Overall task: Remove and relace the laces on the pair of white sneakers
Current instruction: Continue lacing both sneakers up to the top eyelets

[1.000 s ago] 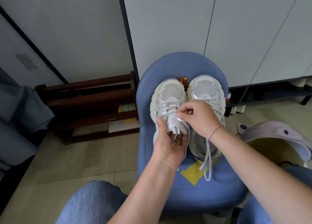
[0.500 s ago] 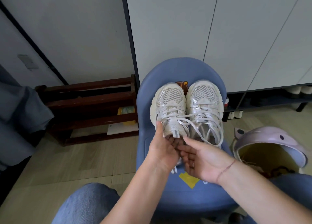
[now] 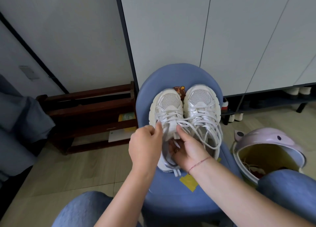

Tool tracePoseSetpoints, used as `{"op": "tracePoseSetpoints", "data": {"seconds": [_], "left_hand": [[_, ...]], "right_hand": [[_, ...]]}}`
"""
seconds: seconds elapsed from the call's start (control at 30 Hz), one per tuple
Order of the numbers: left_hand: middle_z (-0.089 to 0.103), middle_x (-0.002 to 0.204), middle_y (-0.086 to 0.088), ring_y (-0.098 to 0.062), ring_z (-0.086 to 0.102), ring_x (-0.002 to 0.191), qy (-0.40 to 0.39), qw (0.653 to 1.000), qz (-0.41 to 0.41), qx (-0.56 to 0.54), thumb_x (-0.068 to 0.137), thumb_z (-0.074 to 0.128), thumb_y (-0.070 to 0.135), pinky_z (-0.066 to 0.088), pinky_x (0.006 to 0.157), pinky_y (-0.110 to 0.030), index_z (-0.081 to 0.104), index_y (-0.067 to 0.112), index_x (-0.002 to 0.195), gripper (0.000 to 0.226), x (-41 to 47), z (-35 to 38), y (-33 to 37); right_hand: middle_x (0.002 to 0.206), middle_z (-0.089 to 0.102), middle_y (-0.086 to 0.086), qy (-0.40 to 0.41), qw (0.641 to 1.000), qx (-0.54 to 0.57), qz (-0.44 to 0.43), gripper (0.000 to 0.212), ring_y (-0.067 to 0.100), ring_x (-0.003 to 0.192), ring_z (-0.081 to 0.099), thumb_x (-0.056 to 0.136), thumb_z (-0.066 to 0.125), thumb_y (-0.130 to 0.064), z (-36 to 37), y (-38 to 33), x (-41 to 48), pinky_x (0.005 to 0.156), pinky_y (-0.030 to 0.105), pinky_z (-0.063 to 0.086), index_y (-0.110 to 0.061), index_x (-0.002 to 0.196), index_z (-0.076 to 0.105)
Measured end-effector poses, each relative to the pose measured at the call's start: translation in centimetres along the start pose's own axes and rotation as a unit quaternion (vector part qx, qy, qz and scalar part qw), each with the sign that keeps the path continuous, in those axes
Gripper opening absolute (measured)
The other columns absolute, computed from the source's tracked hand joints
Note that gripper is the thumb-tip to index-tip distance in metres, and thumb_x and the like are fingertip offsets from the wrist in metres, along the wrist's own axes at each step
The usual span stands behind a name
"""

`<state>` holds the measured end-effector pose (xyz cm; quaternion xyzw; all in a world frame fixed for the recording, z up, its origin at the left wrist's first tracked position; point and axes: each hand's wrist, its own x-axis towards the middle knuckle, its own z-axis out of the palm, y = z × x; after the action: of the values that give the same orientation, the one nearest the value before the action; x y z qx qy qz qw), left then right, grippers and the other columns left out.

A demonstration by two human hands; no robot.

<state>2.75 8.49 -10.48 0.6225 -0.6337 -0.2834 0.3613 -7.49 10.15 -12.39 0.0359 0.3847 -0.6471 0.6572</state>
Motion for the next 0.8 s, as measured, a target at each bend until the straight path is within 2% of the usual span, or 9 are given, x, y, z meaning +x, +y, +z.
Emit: {"op": "tracePoseSetpoints", "data": {"seconds": [0.07,0.13,0.23,0.3,0.4,0.57,0.63,0.7,0.8], "left_hand": [[0.049,0.059,0.003,-0.015,0.042,0.056,0.022,0.997,0.071,-0.024,0.094,0.063,0.033,0.036,0.056,-0.032,0.048,0.012,0.062,0.041,1.4,0.4,-0.3],[0.059,0.089,0.006,-0.009,0.053,0.077,-0.017,0.992,0.114,-0.053,0.090,0.069,0.024,0.043,0.070,-0.020,0.064,0.016,0.090,0.010,2.5,1.4,-0.5],[0.055,0.111,0.010,-0.007,0.055,0.097,-0.086,0.984,0.150,-0.032,0.090,0.069,0.014,0.043,0.083,-0.009,0.065,0.016,0.122,0.032,3.1,3.0,-1.0],[0.057,0.112,0.009,-0.008,0.057,0.099,-0.080,0.982,0.166,-0.027,0.090,0.068,0.011,0.044,0.087,-0.010,0.067,0.013,0.122,0.032,3.1,3.3,-1.2],[0.064,0.111,0.004,-0.008,0.061,0.092,-0.057,0.981,0.181,-0.045,0.091,0.068,0.009,0.040,0.078,-0.002,0.073,0.009,0.114,0.024,3.4,3.4,-1.8],[0.070,0.105,0.007,0.008,0.059,0.080,-0.034,0.976,0.208,-0.047,0.089,0.070,0.009,0.038,0.073,-0.002,0.077,0.013,0.103,0.017,3.6,3.0,-2.0],[0.071,0.105,0.006,0.004,0.059,0.081,-0.034,0.973,0.224,-0.037,0.089,0.071,0.009,0.039,0.073,-0.003,0.078,0.012,0.101,0.015,3.9,2.9,-2.1],[0.072,0.104,0.002,-0.007,0.063,0.088,-0.032,0.969,0.246,-0.019,0.087,0.072,0.007,0.044,0.076,-0.009,0.079,0.009,0.098,0.013,4.1,3.0,-2.0],[0.072,0.096,-0.004,-0.022,0.067,0.088,-0.007,0.954,0.297,0.032,0.085,0.071,0.005,0.053,0.075,-0.031,0.079,0.005,0.090,0.010,4.3,3.5,-2.1]], "right_hand": [[0.070,0.067,0.002,0.005,1.000,0.002,-0.006,0.019,0.013,0.064,0.062,0.092,0.058,-0.028,0.0,-0.1,0.8,0.060,0.023,0.047,-0.012,0.085,0.063],[0.077,0.067,0.004,-0.004,1.000,0.010,0.004,0.022,0.015,0.071,0.061,0.094,0.055,-0.031,0.0,-0.1,0.9,0.065,0.023,0.044,-0.012,0.090,0.064],[0.078,0.068,0.009,-0.033,0.997,0.054,0.042,0.027,0.019,0.074,0.061,0.096,0.052,-0.029,0.0,-0.4,0.5,0.070,0.027,0.048,-0.007,0.090,0.065],[0.083,0.067,0.011,-0.040,0.996,0.065,0.054,0.027,0.021,0.077,0.061,0.095,0.052,-0.028,-0.2,-0.7,0.4,0.073,0.029,0.049,-0.004,0.093,0.065],[0.079,0.067,0.011,-0.036,0.997,0.051,0.039,0.024,0.020,0.076,0.060,0.096,0.051,-0.024,-0.4,-1.0,0.5,0.067,0.028,0.046,-0.004,0.091,0.064],[0.078,0.065,0.008,-0.039,0.998,0.036,0.040,0.019,0.018,0.074,0.058,0.095,0.052,-0.021,-0.6,-1.3,0.6,0.067,0.025,0.043,-0.007,0.090,0.064],[0.081,0.064,0.007,-0.039,0.998,0.019,0.038,0.018,0.018,0.074,0.058,0.095,0.052,-0.020,-0.7,-1.4,0.7,0.067,0.025,0.042,-0.007,0.093,0.064],[0.082,0.064,0.006,-0.039,0.999,0.008,0.036,0.017,0.017,0.075,0.057,0.096,0.051,-0.020,-0.8,-1.3,0.8,0.067,0.024,0.042,-0.008,0.095,0.063],[0.082,0.063,0.006,-0.039,0.999,0.002,0.038,0.016,0.018,0.075,0.057,0.095,0.052,-0.020,-1.0,-1.4,0.8,0.068,0.025,0.042,-0.009,0.094,0.063]]}}
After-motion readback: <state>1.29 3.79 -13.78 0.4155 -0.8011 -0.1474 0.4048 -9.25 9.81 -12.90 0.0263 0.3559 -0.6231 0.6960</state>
